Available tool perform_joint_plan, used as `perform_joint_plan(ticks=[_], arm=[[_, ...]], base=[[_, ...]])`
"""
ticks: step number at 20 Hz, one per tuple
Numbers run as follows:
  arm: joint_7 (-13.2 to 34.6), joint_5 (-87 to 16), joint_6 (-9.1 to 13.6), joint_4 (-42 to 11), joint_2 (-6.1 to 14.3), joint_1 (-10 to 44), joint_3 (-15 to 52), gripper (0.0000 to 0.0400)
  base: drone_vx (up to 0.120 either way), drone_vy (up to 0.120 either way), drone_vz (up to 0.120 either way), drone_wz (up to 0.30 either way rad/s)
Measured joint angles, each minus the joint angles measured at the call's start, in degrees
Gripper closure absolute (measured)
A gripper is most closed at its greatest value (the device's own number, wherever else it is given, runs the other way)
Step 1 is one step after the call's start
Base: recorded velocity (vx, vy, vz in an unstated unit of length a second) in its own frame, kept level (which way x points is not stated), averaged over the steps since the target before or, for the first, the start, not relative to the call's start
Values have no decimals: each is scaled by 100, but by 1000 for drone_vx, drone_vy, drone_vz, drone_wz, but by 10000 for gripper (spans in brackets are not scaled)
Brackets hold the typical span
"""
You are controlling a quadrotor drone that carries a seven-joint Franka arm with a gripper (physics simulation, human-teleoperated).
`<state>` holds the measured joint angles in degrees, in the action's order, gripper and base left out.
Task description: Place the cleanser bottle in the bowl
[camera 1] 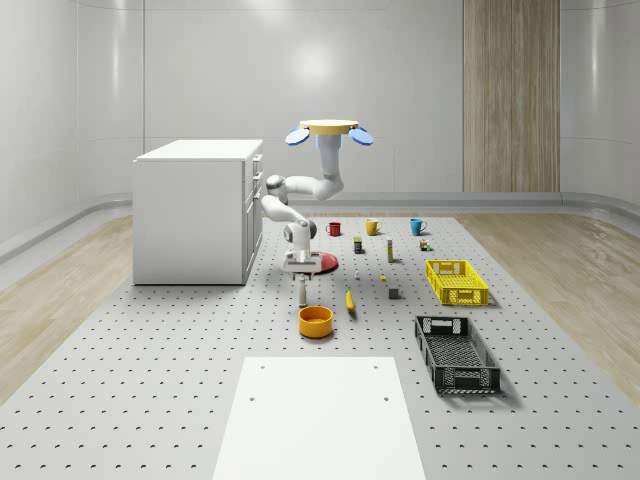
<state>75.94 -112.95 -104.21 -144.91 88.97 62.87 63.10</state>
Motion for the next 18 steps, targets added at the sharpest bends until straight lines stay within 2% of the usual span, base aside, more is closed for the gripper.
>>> perform_joint_plan(ticks=[3,6,12,18], arm=[[6,-13,-10,10,-3,11,-16,196],[9,-19,-15,14,-4,17,-24,238],[125,-36,-13,1,16,34,-18,246],[48,193,129,-156,80,-75,248,247]], base=[[0,0,0,0],[0,0,0,0],[0,0,0,0],[0,0,0,0]])
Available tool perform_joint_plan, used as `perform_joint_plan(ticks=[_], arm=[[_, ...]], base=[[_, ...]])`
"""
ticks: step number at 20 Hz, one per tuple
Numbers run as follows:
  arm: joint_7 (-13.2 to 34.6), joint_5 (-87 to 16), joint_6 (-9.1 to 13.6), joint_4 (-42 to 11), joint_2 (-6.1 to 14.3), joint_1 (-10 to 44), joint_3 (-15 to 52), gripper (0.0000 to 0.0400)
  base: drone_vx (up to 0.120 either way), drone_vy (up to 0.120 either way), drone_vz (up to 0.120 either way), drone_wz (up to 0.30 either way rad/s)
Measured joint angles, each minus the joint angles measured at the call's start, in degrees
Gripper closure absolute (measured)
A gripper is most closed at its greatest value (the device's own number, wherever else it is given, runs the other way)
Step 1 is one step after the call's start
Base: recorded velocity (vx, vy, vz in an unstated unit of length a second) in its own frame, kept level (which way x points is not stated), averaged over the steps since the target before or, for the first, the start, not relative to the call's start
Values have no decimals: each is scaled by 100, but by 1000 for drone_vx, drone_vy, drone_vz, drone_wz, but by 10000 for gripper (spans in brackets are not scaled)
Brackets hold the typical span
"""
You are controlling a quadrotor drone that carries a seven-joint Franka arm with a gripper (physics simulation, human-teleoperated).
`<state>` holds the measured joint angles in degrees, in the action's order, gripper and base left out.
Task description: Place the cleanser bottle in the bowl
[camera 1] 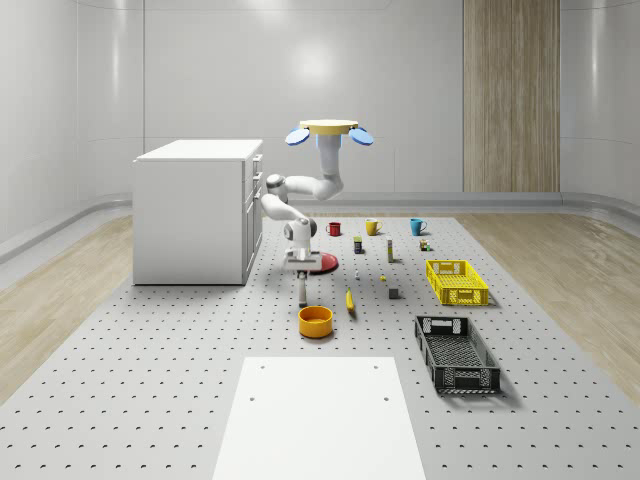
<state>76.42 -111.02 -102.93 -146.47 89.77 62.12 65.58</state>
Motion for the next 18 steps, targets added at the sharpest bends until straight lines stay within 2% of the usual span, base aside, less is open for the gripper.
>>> perform_joint_plan(ticks=[13,17,18], arm=[[-94,900,489,-419,154,-301,1015,247],[-107,1164,609,-494,189,-357,1304,247],[-109,1211,629,-505,196,-365,1355,247]], base=[[0,0,0,0],[0,110,0,0],[120,120,0,0]])
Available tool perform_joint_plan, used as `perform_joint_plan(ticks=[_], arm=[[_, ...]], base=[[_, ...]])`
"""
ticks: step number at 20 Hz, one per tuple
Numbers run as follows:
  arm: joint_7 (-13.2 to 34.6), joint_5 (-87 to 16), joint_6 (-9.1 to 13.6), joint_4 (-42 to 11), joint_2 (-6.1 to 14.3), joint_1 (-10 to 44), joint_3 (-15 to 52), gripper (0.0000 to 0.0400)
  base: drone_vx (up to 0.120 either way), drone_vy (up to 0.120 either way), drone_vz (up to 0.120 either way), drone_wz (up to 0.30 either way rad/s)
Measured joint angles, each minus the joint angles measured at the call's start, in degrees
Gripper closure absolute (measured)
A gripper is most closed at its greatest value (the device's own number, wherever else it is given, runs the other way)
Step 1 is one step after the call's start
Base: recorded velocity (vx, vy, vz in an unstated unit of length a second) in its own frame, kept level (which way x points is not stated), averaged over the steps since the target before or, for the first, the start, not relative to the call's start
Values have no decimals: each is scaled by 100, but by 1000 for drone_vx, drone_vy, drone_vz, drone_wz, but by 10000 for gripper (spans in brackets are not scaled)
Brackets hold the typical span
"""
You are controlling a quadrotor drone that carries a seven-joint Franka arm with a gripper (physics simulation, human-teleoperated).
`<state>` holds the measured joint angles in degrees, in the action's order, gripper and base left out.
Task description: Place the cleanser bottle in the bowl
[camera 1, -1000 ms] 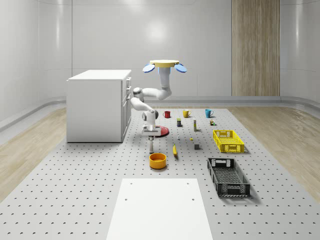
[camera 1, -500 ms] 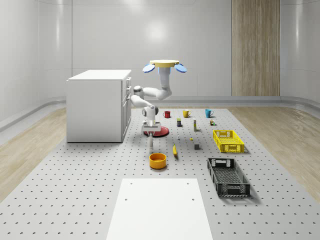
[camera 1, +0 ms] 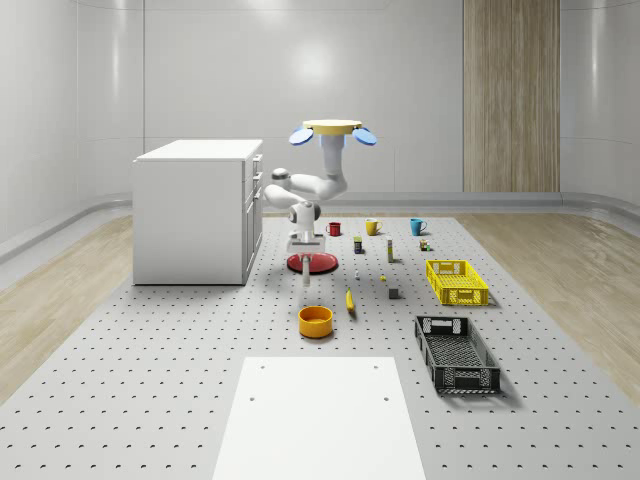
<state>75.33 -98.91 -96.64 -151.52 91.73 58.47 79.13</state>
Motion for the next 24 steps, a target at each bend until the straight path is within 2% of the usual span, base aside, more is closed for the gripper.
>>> perform_joint_plan(ticks=[4,12,16,24], arm=[[-3,128,46,-27,24,-19,135,247],[-3,219,59,-43,59,-28,222,247],[-2,233,52,-45,72,-27,232,247],[0,246,37,-46,91,-25,236,247]], base=[[120,120,0,0],[120,0,0,0],[120,0,-110,0],[120,0,0,0]])
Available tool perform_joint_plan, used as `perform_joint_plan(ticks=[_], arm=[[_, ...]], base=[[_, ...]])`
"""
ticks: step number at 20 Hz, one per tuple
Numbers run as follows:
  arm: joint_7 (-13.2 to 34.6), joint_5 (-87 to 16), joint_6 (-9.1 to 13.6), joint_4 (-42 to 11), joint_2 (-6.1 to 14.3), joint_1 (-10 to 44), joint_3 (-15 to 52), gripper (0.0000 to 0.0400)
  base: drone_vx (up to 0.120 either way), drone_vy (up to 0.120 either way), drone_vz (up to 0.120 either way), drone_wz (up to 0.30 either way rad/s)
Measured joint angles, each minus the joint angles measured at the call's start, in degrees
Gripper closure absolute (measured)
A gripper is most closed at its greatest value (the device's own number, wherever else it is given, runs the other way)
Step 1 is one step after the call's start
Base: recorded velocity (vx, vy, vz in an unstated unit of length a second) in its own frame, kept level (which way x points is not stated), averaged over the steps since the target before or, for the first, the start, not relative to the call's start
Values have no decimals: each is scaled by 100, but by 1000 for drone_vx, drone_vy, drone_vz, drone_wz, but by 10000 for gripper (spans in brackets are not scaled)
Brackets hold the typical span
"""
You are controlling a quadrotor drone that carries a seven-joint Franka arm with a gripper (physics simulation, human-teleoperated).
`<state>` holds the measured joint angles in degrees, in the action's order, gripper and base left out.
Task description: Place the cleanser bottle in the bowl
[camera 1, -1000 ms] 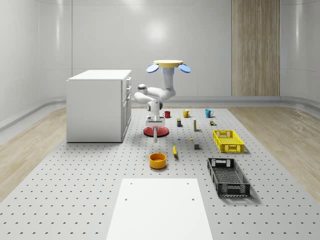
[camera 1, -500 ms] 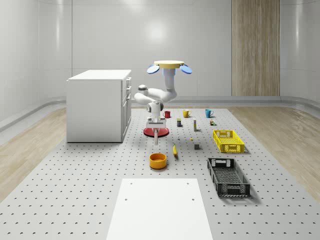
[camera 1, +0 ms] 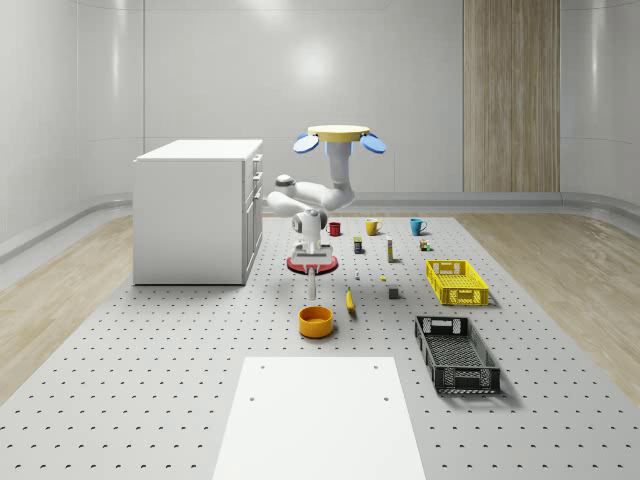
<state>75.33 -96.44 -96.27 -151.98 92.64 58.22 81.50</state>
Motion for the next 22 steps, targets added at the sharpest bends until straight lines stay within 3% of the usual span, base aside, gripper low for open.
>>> perform_joint_plan(ticks=[11,22], arm=[[2,8,-16,0,18,3,0,247],[32,-475,-276,125,-2,116,-549,246]], base=[[113,25,0,0],[0,0,0,0]])
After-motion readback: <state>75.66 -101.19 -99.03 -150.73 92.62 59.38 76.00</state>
